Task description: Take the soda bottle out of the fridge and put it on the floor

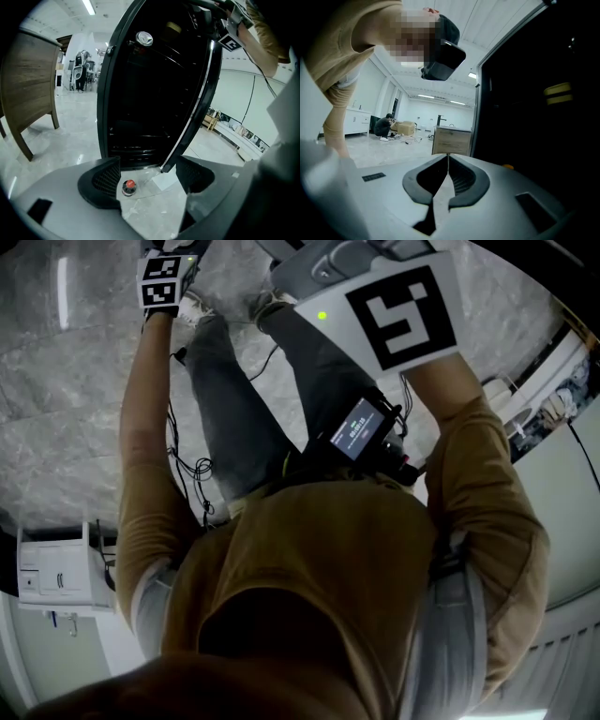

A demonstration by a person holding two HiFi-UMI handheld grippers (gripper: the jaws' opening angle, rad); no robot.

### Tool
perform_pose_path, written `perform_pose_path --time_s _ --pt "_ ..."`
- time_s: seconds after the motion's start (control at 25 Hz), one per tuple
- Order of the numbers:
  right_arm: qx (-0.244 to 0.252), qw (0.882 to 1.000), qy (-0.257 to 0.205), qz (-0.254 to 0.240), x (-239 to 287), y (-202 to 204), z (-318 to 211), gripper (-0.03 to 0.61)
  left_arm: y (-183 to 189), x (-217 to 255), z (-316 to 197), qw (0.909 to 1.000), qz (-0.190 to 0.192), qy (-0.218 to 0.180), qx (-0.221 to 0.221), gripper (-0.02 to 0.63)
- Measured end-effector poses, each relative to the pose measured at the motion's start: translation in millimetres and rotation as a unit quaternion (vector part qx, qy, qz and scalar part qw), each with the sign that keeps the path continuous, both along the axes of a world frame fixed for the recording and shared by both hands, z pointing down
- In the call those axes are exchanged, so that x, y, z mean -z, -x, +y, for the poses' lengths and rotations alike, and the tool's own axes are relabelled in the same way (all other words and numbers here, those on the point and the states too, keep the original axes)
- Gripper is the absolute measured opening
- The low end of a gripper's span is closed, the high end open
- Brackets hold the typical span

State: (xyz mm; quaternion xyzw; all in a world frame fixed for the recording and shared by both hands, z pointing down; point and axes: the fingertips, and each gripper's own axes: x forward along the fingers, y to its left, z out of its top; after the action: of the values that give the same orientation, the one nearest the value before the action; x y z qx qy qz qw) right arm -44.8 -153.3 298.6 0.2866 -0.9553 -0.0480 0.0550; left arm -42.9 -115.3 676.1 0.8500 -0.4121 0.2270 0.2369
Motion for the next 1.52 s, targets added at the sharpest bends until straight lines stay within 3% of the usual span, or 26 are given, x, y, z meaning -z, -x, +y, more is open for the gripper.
perform_pose_path --time_s 0.2,0.44,0.48,0.72,1.0,1.24,1.52 --pt "-0.009 1.000 0.009 -0.010 19.8 2.6 -13.9 0.003 4.6 22.3 -8.6 0.9998 0.006 0.010 0.013 0.315" --pt "-0.009 1.000 0.005 -0.009 47.7 2.5 -19.8 0.003 7.3 49.6 -10.6 0.9992 -0.012 0.018 -0.035 0.018" --pt "-0.010 1.000 0.003 -0.011 50.6 1.8 -20.7 0.003 6.7 52.4 -10.9 0.9989 -0.010 0.020 -0.042 0.003" --pt "-0.009 1.000 -0.005 -0.015 70.9 6.5 -20.8 0.003 3.2 71.6 -8.2 0.9948 0.058 0.048 -0.068 0.002" --pt "-0.015 1.000 -0.008 -0.018 116.2 -1.3 -22.1 0.003 19.1 119.1 -28.3 0.9751 0.203 0.086 0.023 0.002" --pt "-0.017 0.999 0.008 -0.029 144.8 -7.5 -2.0 0.003 23.4 185.7 -43.4 0.9698 0.236 0.048 0.041 0.003" --pt "-0.054 0.996 0.004 -0.065 211.3 -26.9 6.7 0.003 28.7 295.1 -43.2 0.9710 0.230 -0.056 0.036 0.002"
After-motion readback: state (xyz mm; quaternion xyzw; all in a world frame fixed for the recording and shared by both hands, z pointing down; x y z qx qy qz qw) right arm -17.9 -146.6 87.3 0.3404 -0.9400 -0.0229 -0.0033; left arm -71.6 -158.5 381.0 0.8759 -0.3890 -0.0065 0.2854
